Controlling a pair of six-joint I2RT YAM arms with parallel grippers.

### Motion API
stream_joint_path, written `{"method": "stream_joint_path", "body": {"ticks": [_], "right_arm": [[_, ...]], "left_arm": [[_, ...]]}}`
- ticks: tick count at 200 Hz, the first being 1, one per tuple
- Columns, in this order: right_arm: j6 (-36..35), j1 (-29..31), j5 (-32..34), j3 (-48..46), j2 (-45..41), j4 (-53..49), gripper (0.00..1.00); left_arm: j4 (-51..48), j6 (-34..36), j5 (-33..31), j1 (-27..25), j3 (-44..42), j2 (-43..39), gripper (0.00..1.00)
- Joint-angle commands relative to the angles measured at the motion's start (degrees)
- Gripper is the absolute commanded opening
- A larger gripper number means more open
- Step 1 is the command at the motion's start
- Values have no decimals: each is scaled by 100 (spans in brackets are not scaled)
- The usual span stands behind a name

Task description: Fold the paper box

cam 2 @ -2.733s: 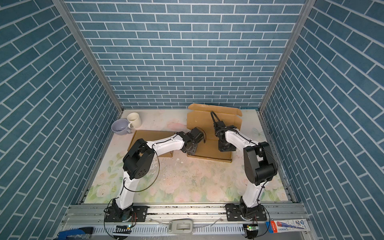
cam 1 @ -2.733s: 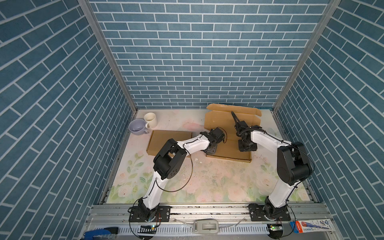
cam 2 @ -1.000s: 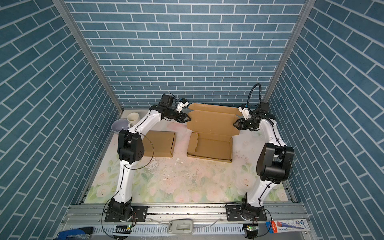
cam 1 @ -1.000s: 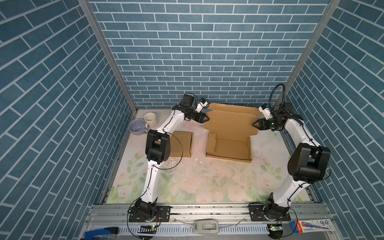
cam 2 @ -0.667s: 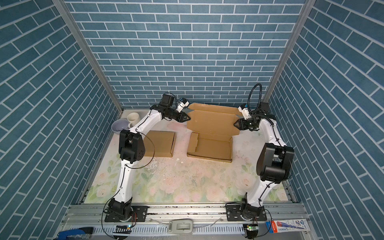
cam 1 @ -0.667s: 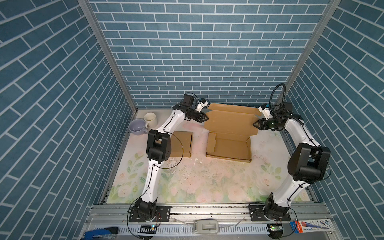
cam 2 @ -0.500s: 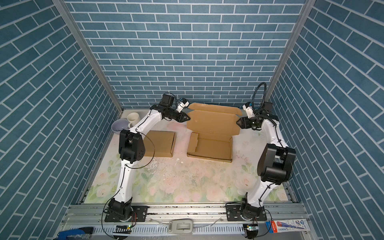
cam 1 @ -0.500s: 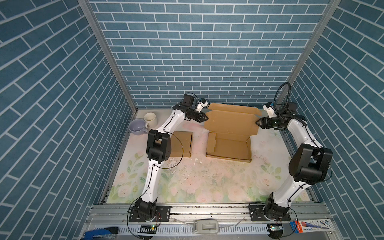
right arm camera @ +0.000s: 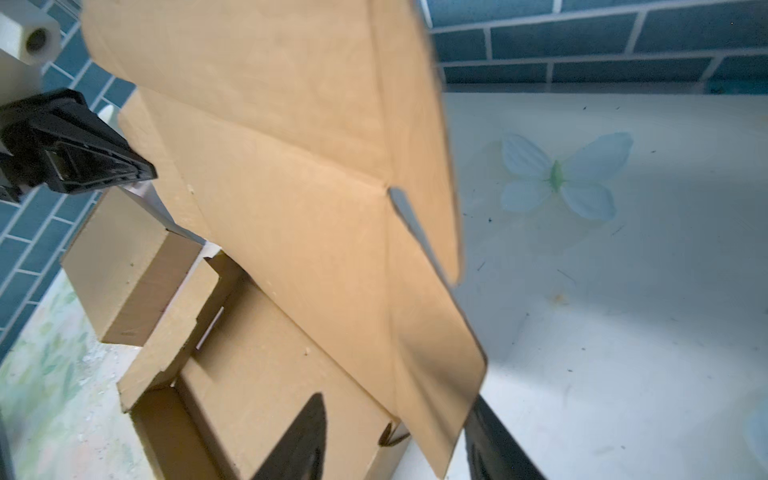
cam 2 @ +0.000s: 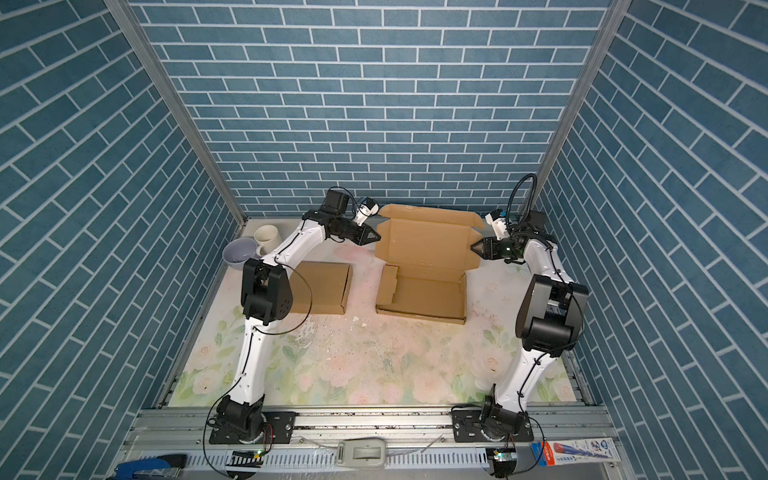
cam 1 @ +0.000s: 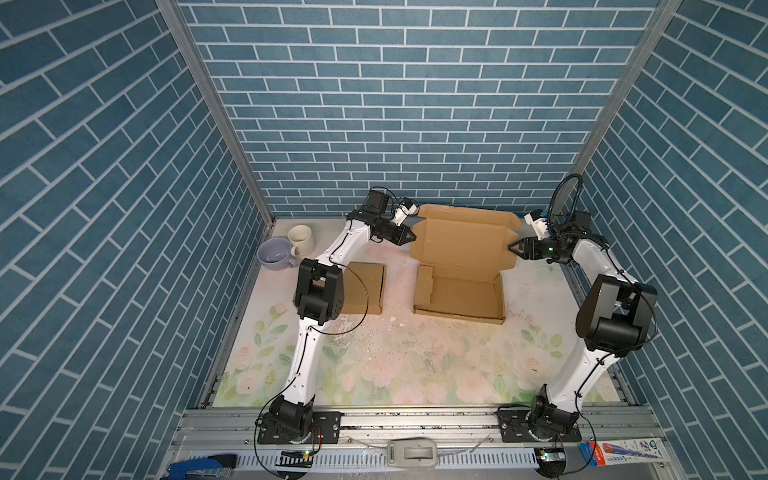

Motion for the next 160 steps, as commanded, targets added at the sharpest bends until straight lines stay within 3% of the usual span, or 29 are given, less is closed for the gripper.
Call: {"method": "stream_joint_path", "body": {"ticks": [1,18,68,160], "right_arm": [[-191,38,-327,-102,-129,254,35],[30,41,-164,-500,-429,760,20],[616,190,343,-1649,-1312,2283,0],[2114,1310,2844,-4721,-3013,6099,0]], "left_arm": [[-53,-27,78,-4,114,75,4],[14,-73,83,-33,40,-8,0],[1207,-467,-194,-135,-1224,-773,0],[4211,-1457,-1480,-810,-4097,-2418,0]]}}
